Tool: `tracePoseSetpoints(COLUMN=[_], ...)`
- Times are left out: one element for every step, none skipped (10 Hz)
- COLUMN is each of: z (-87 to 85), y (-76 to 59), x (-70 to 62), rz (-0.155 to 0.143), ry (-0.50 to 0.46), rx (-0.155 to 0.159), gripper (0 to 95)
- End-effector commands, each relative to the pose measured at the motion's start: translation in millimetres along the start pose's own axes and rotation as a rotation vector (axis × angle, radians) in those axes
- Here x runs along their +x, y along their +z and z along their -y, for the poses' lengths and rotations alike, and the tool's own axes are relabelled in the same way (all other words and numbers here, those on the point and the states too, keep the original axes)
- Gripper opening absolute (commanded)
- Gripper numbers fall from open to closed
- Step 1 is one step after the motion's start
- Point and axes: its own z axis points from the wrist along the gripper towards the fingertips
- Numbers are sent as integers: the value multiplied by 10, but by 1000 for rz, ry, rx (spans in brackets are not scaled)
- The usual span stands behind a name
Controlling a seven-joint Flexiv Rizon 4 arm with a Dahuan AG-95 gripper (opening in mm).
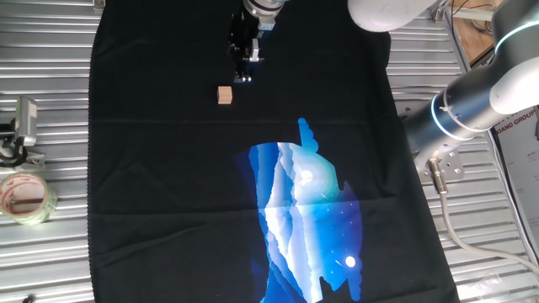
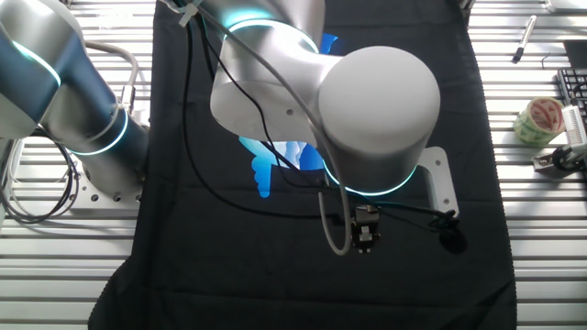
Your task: Pick up the small block on the left and move it to the right
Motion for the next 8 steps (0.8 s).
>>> tracePoseSetpoints(z=[-5, -5, -5, -5, -5, -5, -5, -5], y=[-11, -11, -11, -11, -11, -11, -11, -11], x=[11, 11, 11, 11, 11, 11, 11, 11], rz=[-5, -5, -7, -4, -3, -3, -1, -4], ry=[5, 30, 45, 104, 147, 170, 178, 181], rx=[1, 4, 2, -36, -71, -77, -76, -70], gripper=[760, 760, 760, 760, 760, 570, 570, 570])
